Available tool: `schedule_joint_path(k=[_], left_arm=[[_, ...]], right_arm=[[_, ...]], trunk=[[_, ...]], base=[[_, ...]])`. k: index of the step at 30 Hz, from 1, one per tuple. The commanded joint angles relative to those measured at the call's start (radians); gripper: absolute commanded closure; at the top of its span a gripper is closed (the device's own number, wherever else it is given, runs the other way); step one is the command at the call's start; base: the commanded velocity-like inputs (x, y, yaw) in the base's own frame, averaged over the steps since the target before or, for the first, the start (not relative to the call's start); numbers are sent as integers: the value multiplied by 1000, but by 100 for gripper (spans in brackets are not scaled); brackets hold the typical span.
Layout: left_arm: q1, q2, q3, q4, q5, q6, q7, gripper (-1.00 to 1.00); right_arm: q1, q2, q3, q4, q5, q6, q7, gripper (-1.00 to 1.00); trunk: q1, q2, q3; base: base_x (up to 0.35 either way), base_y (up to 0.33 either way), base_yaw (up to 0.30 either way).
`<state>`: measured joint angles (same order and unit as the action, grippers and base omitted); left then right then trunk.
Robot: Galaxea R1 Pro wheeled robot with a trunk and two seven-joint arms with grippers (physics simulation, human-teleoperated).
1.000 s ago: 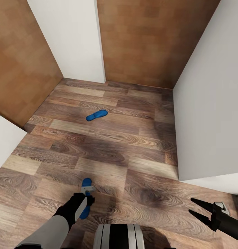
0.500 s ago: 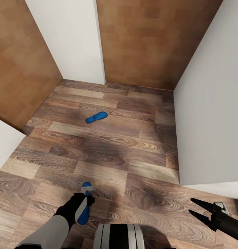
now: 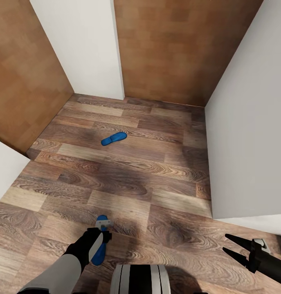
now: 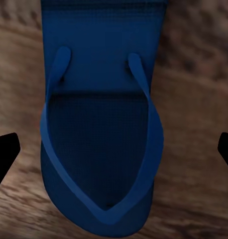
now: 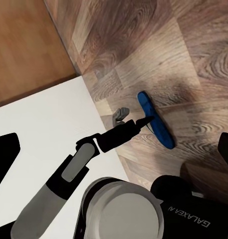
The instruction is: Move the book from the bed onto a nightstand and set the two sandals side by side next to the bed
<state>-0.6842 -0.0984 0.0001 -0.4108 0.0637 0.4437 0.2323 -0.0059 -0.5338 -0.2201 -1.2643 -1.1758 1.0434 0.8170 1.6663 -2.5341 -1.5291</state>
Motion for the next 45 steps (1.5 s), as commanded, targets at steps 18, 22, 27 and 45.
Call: schedule_joint_path(k=[18, 22, 27, 45], left_arm=[[0, 0, 0, -2, 7, 5, 6, -100], [0, 0, -1, -2, 7, 5, 6, -100], [0, 0, -1, -2, 7, 5, 6, -100], [0, 0, 0, -2, 7, 6, 6, -100]], right_arm=[[0, 0, -1, 0, 4, 4, 5, -100], [0, 0, -1, 0, 4, 4, 5, -100], [0, 0, -1, 0, 4, 4, 5, -100], [0, 0, -1, 0, 4, 4, 5, -100]], trunk=[[3, -2, -24], [4, -3, -39], [4, -3, -39], [6, -3, -51]], base=[[0, 0, 0], [0, 0, 0], [0, 0, 0], [0, 0, 0]])
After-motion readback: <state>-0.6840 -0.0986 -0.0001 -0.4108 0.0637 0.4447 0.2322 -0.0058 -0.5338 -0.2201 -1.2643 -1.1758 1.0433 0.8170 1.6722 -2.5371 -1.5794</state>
